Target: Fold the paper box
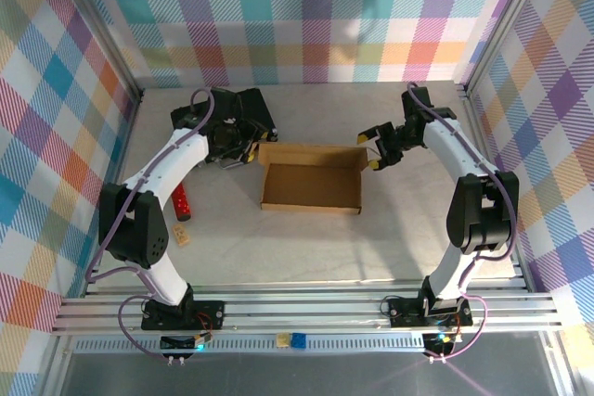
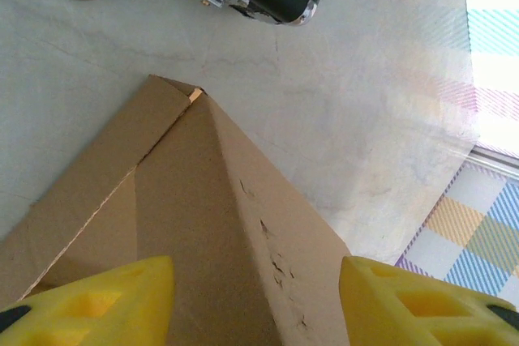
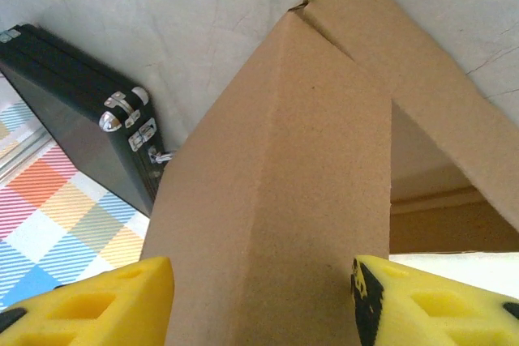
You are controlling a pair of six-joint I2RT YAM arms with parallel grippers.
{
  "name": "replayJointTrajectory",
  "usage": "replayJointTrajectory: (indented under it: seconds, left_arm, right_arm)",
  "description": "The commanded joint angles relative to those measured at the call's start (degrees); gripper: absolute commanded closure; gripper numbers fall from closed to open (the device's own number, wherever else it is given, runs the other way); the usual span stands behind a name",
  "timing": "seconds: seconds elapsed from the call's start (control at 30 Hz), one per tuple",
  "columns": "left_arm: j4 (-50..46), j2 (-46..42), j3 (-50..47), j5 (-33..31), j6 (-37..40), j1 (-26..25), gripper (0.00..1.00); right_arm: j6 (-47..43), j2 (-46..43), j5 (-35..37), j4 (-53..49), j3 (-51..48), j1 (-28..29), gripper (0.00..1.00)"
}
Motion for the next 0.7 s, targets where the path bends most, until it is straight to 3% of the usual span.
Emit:
replayJointTrajectory:
  seconds: [0.0, 0.33, 0.67]
  left_arm:
    - [1.1, -2.2, -0.9, 1.5, -1.1, -0.9, 0.45]
    - [1.8, -2.6, -1.7, 1.7, -1.4, -1.1, 0.5]
    - [2.9, -4.4, -5.8, 2.2, -1.3, -1.6, 0.54]
  right_arm:
    - [3.5, -1.2, -3.8, 2.2, -0.6, 0.5, 0.43]
    - [3.2, -0.1, -3.6, 1.4, 0.0, 1.0, 0.51]
    - [-4.6, -0.8, 0.7, -1.9, -1.6, 1.5, 0.6]
